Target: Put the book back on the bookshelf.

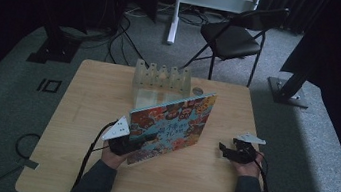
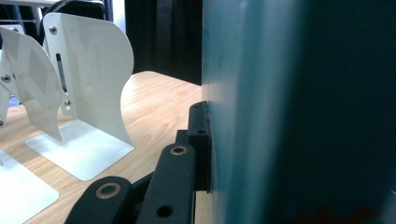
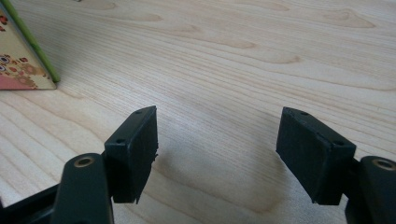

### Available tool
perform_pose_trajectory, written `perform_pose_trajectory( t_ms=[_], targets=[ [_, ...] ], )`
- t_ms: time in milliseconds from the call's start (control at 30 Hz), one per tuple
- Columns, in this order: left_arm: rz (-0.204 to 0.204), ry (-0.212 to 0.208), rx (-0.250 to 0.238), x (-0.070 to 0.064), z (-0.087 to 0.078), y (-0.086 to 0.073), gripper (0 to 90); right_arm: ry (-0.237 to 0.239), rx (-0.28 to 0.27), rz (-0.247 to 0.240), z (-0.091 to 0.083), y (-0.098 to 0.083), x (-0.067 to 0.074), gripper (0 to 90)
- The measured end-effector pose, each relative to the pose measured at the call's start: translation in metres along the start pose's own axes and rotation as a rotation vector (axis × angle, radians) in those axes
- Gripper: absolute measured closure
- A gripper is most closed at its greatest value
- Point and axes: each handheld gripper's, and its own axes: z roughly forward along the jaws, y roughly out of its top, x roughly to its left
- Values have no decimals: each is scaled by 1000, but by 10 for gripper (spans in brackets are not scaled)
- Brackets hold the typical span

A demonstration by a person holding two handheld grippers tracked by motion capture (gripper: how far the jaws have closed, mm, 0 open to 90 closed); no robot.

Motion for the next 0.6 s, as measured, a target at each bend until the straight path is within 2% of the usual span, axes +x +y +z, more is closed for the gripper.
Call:
perform_pose_trajectory(
  t_ms=[367, 600],
  targets=[
    [37, 24, 13, 1, -9, 3, 812, -3, 25, -20, 2, 1, 2, 285],
    [45, 51, 14, 4, -19, 3, 812, -2, 29, -23, 3, 1, 2, 284]
  ],
)
